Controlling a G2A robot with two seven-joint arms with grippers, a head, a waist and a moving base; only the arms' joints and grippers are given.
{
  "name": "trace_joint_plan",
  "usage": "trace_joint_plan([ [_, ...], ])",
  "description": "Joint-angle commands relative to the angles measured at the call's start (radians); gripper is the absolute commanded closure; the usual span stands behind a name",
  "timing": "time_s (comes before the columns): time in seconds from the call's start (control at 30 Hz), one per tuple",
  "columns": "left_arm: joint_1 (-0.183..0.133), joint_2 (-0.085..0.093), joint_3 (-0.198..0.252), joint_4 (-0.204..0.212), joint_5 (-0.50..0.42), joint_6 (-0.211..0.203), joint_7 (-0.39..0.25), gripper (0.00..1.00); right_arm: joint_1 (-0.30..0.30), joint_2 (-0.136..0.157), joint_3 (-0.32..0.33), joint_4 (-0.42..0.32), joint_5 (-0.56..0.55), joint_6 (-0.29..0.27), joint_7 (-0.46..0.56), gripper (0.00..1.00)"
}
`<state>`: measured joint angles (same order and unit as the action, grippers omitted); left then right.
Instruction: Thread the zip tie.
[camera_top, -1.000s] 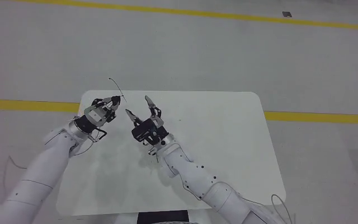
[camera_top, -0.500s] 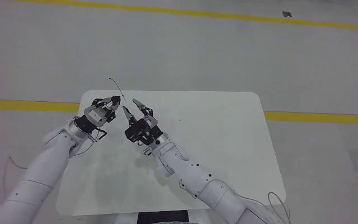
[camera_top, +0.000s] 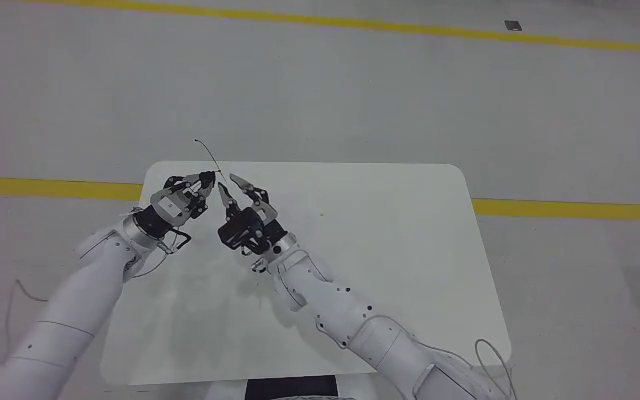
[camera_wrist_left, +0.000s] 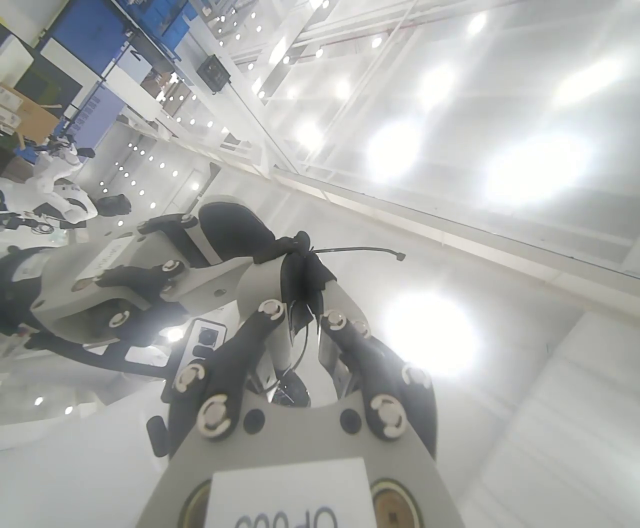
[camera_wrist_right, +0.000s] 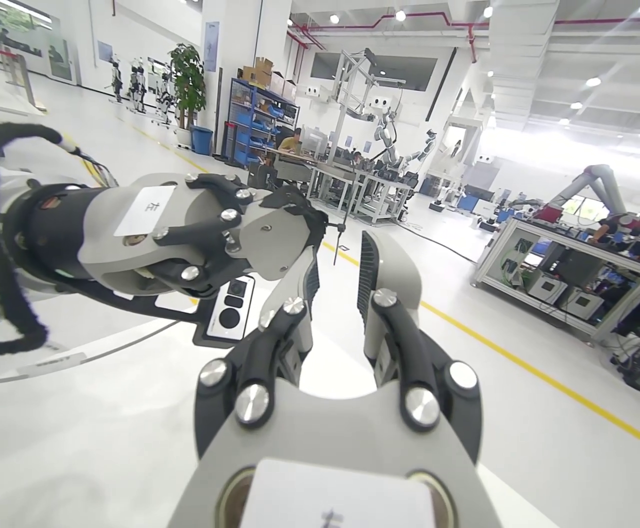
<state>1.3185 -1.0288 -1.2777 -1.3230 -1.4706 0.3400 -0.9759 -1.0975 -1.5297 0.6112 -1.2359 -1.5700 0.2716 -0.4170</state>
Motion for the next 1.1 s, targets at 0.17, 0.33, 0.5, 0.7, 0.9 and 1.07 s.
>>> trace_joint_plan([
  [0.17, 0.0, 0.0, 0.0, 0.0, 0.0, 0.0, 0.0, 1.0, 0.005, -0.01, 0.005, 0.013, 0.0, 0.0, -0.008, 0.83],
  [0.33, 0.0, 0.0, 0.0, 0.0, 0.0, 0.0, 0.0, 1.0, 0.01, -0.014, 0.003, 0.02, 0.0, 0.003, -0.011, 0.93],
  [0.5, 0.0, 0.0, 0.0, 0.0, 0.0, 0.0, 0.0, 1.0, 0.015, -0.014, -0.002, 0.023, 0.0, 0.009, -0.013, 1.0],
  [0.7, 0.0, 0.0, 0.0, 0.0, 0.0, 0.0, 0.0, 1.0, 0.011, -0.014, 0.003, 0.022, 0.0, 0.014, -0.005, 1.0],
  [0.9, 0.0, 0.0, 0.0, 0.0, 0.0, 0.0, 0.0, 1.0, -0.001, -0.01, 0.022, 0.018, 0.0, 0.014, -0.004, 1.0],
  [1.07, 0.0, 0.0, 0.0, 0.0, 0.0, 0.0, 0.0, 1.0, -0.006, -0.003, 0.029, 0.016, 0.0, 0.014, -0.004, 1.0],
])
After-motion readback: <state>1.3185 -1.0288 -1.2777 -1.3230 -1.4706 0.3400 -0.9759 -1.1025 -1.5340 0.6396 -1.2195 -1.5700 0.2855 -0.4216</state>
